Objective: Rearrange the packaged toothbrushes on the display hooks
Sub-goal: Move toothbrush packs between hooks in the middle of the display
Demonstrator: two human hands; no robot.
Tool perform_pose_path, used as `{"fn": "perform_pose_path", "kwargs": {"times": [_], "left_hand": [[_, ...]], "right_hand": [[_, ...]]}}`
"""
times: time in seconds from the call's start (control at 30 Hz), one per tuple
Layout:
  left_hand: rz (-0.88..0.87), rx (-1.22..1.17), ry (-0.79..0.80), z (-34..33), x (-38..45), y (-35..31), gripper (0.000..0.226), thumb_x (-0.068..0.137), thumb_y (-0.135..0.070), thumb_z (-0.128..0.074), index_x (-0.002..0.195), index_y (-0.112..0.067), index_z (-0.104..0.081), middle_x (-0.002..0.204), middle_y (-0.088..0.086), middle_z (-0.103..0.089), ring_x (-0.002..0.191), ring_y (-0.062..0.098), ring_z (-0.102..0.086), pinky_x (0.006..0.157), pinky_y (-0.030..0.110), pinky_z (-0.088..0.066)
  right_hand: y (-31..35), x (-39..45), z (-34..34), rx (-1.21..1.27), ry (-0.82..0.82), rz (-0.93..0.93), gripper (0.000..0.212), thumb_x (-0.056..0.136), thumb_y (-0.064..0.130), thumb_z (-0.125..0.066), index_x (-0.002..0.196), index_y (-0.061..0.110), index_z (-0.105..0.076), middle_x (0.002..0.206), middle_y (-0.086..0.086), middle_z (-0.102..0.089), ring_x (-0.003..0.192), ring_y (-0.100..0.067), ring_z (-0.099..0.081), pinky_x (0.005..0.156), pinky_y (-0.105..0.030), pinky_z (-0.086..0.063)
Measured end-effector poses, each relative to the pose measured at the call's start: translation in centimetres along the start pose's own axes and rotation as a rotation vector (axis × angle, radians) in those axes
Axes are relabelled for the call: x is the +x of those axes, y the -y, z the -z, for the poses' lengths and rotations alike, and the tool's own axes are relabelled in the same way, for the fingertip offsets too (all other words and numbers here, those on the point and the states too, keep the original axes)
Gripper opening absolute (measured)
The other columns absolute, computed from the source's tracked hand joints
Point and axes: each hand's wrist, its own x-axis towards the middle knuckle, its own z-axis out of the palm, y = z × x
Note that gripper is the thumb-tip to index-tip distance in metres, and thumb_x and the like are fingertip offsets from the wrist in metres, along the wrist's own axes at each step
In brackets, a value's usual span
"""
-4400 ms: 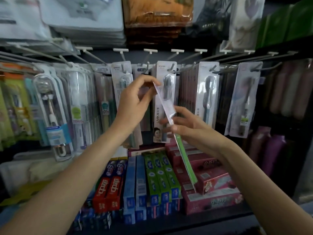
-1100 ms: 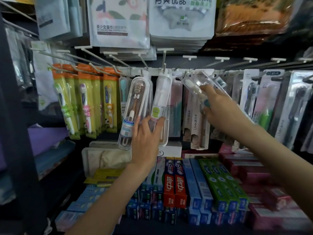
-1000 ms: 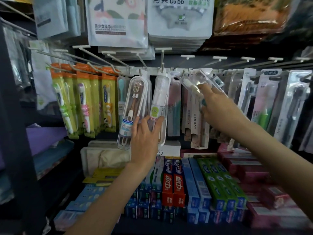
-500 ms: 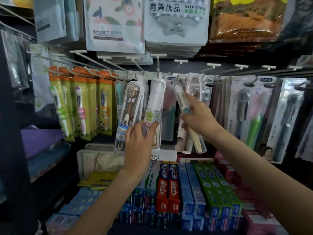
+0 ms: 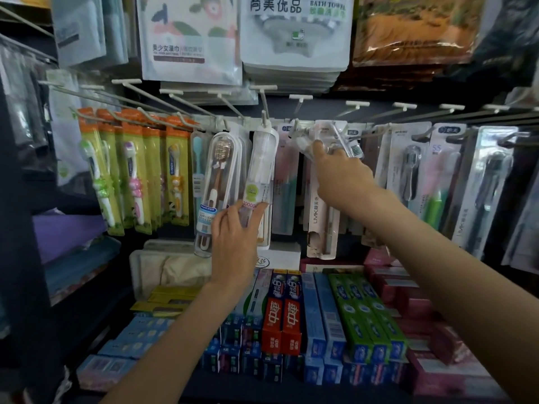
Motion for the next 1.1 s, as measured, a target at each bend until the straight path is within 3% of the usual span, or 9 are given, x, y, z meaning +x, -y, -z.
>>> {"fn": "perform_pose_path", "kwargs": {"times": [0.07,0.2,0.37,0.53,0.7,0.8,0.9,0.97,1.1], "left_hand": [[0.008,0.001,0.02,0.2,0.0,0.0,0.072,0.063,0.001,-0.079,0.127,-0.023,-0.054,0.119,0.019,-0.053,0.108,0.038,-0.042,0.082,0.046,-0.049],[0.032,-0.008,0.042,0.6,0.1,-0.6,0.071,0.063,0.004,-0.078,0.125,-0.022,-0.055,0.118,0.02,-0.053,0.107,0.042,-0.049,0.081,0.046,-0.049],[0.032,-0.042,0.073,0.6,0.1,-0.8,0.068,0.069,0.003,-0.075,0.128,-0.022,-0.051,0.121,0.02,-0.051,0.111,0.042,-0.045,0.084,0.046,-0.047],[0.03,-0.05,0.069,0.3,0.2,-0.6,0.071,0.067,0.003,-0.076,0.127,-0.025,-0.05,0.121,0.019,-0.051,0.111,0.042,-0.045,0.084,0.046,-0.047],[0.044,-0.049,0.053,0.1,0.2,-0.9,0.068,0.067,0.002,-0.078,0.125,-0.024,-0.053,0.119,0.019,-0.052,0.107,0.043,-0.048,0.08,0.048,-0.048],[0.049,-0.059,0.059,0.1,0.2,-1.0,0.068,0.068,0.001,-0.077,0.126,-0.024,-0.053,0.12,0.019,-0.051,0.108,0.043,-0.047,0.08,0.048,-0.048],[0.048,-0.073,0.059,0.3,0.0,-0.7,0.068,0.069,0.002,-0.075,0.127,-0.024,-0.052,0.122,0.019,-0.05,0.109,0.042,-0.045,0.082,0.047,-0.047],[0.029,-0.063,0.05,0.4,-0.1,-0.4,0.068,0.07,0.002,-0.074,0.128,-0.024,-0.052,0.121,0.019,-0.05,0.11,0.041,-0.045,0.085,0.047,-0.045],[0.017,-0.057,0.045,0.7,-0.1,-0.1,0.07,0.068,0.004,-0.074,0.129,-0.023,-0.051,0.12,0.019,-0.051,0.111,0.043,-0.045,0.088,0.048,-0.044]], "right_hand": [[-0.2,0.3,0.0,0.067,0.015,0.006,0.066,0.087,-0.002,-0.045,0.144,0.009,-0.014,0.132,-0.024,-0.041,0.11,-0.044,-0.051,0.073,-0.042,-0.042],[-0.7,0.6,-0.6,0.384,0.08,0.092,0.06,0.084,-0.008,-0.038,0.14,0.008,-0.023,0.1,-0.019,-0.056,0.076,-0.033,-0.057,0.067,-0.039,-0.049],[-1.6,0.3,-0.4,0.642,0.12,0.086,0.06,0.09,-0.006,-0.036,0.145,0.015,-0.023,0.118,-0.02,-0.052,0.093,-0.04,-0.061,0.08,-0.05,-0.053],[-1.6,0.5,-0.4,0.378,0.048,0.113,0.061,0.087,-0.006,-0.038,0.143,0.013,-0.021,0.106,-0.018,-0.057,0.085,-0.03,-0.055,0.067,-0.038,-0.044],[-0.5,0.5,-1.6,0.308,-0.028,0.044,0.066,0.083,-0.009,-0.04,0.142,0.011,-0.018,0.108,-0.022,-0.052,0.095,-0.041,-0.056,0.067,-0.04,-0.04],[-0.1,0.8,-2.1,0.593,0.051,0.046,0.066,0.086,-0.009,-0.04,0.144,0.013,-0.018,0.103,-0.013,-0.054,0.078,-0.031,-0.059,0.064,-0.038,-0.05],[0.8,0.0,-3.4,1.036,0.11,-0.017,0.07,0.092,-0.003,-0.045,0.148,0.023,-0.013,0.135,-0.012,-0.043,0.092,-0.029,-0.063,0.078,-0.036,-0.056],[1.4,-0.5,-4.2,1.221,0.066,-0.038,0.071,0.092,-0.001,-0.047,0.147,0.028,-0.012,0.141,-0.013,-0.039,0.093,-0.025,-0.064,0.084,-0.039,-0.055],[1.8,-0.7,-5.4,1.408,0.0,-0.075,0.066,0.092,-0.002,-0.048,0.144,0.031,-0.022,0.137,-0.015,-0.042,0.064,-0.005,-0.063,0.064,-0.02,-0.055]]}}
